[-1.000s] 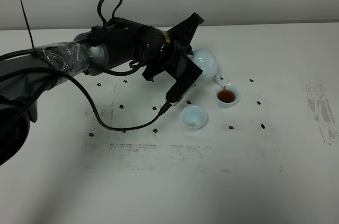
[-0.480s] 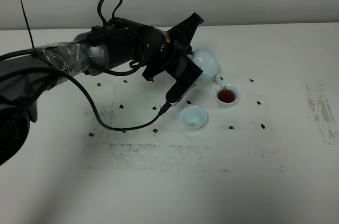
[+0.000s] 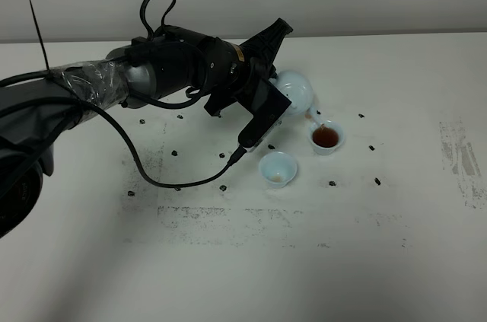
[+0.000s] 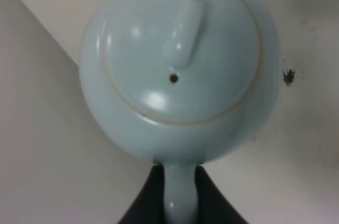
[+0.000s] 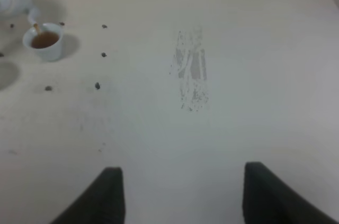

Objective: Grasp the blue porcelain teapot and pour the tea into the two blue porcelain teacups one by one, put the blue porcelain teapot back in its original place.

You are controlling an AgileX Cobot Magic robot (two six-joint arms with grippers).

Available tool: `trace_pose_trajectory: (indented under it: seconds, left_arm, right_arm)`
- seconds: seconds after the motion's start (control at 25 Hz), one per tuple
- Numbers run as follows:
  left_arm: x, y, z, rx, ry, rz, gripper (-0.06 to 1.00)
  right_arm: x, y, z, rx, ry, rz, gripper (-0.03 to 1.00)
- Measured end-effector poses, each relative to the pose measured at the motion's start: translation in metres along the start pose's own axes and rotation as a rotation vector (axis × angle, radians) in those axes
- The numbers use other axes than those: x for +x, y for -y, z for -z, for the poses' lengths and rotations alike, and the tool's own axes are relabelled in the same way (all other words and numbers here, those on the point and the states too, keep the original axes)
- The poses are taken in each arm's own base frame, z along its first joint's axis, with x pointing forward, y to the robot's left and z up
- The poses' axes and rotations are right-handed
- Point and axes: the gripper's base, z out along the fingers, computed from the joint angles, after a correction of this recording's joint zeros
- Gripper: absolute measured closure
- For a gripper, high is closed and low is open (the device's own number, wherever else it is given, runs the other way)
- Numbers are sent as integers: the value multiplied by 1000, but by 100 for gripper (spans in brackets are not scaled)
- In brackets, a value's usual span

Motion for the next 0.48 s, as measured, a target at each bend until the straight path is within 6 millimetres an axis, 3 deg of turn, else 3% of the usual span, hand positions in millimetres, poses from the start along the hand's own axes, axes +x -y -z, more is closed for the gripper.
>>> trace_pose_trajectory:
  seconds: [0.32, 0.48]
  left_arm:
    - [-1, 1, 0, 11, 8, 20, 91]
    - [-3, 0, 0, 6, 28, 116, 91]
  right_arm:
    - [0, 0, 0, 0, 0, 0, 49]
    - [0, 0, 0, 0, 0, 0, 49]
